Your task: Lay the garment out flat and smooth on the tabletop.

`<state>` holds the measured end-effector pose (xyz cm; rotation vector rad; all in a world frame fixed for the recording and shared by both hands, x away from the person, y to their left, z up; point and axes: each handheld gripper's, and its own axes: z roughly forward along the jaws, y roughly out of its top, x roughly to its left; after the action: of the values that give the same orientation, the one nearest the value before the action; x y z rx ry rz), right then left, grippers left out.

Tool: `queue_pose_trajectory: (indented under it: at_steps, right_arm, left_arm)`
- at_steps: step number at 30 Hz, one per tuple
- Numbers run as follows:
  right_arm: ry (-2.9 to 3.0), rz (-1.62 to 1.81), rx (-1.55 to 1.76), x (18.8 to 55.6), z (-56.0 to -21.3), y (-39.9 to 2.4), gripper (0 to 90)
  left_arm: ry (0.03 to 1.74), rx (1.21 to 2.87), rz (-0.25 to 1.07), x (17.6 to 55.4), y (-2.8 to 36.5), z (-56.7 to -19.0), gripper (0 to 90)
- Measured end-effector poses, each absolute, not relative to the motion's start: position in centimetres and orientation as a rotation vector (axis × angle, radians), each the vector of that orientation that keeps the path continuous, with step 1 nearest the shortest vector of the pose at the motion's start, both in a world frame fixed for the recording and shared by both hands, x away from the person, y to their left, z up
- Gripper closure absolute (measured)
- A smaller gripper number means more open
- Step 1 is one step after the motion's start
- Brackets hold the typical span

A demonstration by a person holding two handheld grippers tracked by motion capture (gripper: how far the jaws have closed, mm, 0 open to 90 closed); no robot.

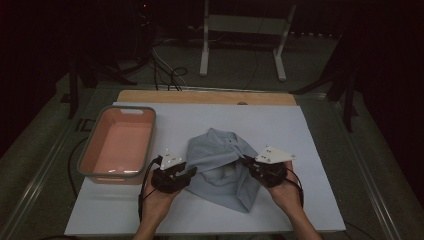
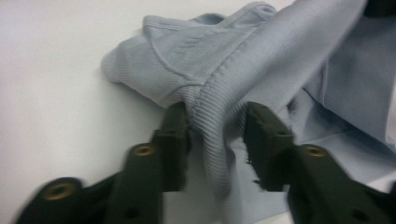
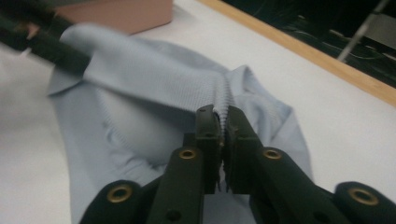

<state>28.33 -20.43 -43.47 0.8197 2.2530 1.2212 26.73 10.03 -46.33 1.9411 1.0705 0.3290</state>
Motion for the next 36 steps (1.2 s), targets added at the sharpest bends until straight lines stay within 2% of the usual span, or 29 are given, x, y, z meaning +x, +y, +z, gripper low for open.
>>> queue_pose_trajectory:
  at_steps: [4, 8, 12, 18, 23, 25, 27, 28, 29, 30, 32, 36]
  right_arm:
    - [2.216, 1.219, 0.836, 28.5, -42.9, -20.7, 86.6]
    - [2.177, 1.219, 0.874, 28.6, -42.4, -21.2, 86.6]
    - [2.139, 1.223, 0.908, 28.8, -42.1, -22.0, 86.7]
    - [2.092, 1.226, 0.966, 28.8, -41.5, -23.3, 86.7]
    - [2.057, 1.235, 1.002, 28.8, -41.2, -24.2, 86.8]
    - [2.040, 1.241, 1.014, 28.8, -41.1, -24.6, 86.8]
    - [2.030, 1.244, 1.027, 28.8, -41.1, -24.8, 86.8]
    - [2.021, 1.244, 1.033, 28.8, -41.0, -25.1, 86.9]
    - [2.002, 1.239, 1.043, 28.8, -40.8, -25.8, 86.9]
    - [1.992, 1.245, 1.049, 28.7, -40.7, -26.1, 86.9]
    - [1.989, 1.245, 1.062, 28.6, -40.7, -26.7, 86.9]
    - [2.000, 1.237, 1.066, 28.2, -41.0, -27.2, 86.8]
  left_arm:
    - [1.066, 1.929, 0.349, 26.2, 9.7, -46.4, 44.9]
    - [1.069, 1.950, 0.365, 25.6, 9.1, -46.9, 35.7]
    - [1.078, 1.958, 0.353, 25.5, 8.7, -47.4, 32.2]
    - [1.047, 1.992, 0.316, 25.3, 7.2, -48.1, 32.0]
    - [1.021, 2.047, 0.278, 25.3, 5.5, -49.1, 38.9]
    - [1.010, 2.071, 0.265, 25.4, 5.0, -49.6, 44.4]
    - [0.999, 2.085, 0.267, 25.5, 4.8, -49.7, 63.2]
    - [1.011, 2.091, 0.273, 25.7, 5.0, -49.6, 63.2]
    - [1.019, 2.076, 0.277, 25.8, 5.3, -49.4, 79.5]
    - [1.025, 2.065, 0.288, 25.9, 5.7, -49.1, 84.4]
    - [1.037, 2.038, 0.322, 26.0, 6.5, -48.4, 87.8]
    - [1.071, 1.988, 0.412, 26.2, 8.0, -47.0, 88.2]
